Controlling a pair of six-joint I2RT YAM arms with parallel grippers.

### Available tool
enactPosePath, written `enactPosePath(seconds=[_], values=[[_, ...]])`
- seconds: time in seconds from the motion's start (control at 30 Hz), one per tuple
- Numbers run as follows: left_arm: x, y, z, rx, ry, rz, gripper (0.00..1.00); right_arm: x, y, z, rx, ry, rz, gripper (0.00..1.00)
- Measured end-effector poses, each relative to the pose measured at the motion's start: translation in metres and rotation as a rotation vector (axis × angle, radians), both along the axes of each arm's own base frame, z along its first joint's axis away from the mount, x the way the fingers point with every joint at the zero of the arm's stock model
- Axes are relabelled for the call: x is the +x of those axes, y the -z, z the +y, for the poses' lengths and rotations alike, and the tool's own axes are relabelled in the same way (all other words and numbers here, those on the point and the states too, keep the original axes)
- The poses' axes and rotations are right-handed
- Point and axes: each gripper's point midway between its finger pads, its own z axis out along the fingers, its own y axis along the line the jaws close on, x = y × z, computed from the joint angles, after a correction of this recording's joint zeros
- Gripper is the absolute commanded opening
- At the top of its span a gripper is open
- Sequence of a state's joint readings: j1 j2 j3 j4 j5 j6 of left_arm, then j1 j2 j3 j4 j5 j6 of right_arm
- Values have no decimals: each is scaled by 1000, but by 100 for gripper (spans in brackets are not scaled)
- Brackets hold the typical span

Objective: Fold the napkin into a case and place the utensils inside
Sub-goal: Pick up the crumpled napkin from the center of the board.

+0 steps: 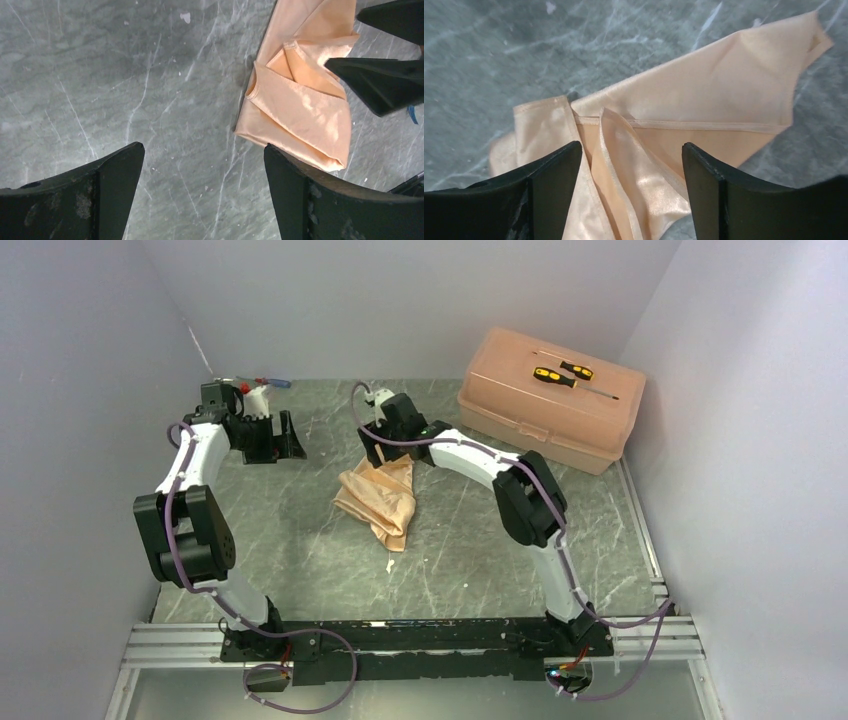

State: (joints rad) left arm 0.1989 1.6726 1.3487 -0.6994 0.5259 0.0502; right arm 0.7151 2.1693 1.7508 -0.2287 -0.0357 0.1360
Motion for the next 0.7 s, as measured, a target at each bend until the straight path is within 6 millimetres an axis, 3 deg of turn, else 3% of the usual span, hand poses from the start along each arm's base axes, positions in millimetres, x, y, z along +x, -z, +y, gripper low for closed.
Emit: enactPosePath(seconds=[0.17,0.3,0.43,0.53,0.57,0.7], values=[[-7,2,1,8,2,29,96,-9,37,11,-70,-50,61,69],[-8,3,2,17,0,36,96,-18,53,17,-94,-82,87,58],[-8,3,4,26,-4,38,96,-21,61,25,-104,-102,93,33],[-8,4,5,31,-5,38,95,-23,65,28,-108,-108,95,4],[-8,4,4,31,-4,37,95,-23,65,28,-109,-109,95,0],[-8,6,3,40,7,38,96,-19,59,30,-107,-110,75,0]])
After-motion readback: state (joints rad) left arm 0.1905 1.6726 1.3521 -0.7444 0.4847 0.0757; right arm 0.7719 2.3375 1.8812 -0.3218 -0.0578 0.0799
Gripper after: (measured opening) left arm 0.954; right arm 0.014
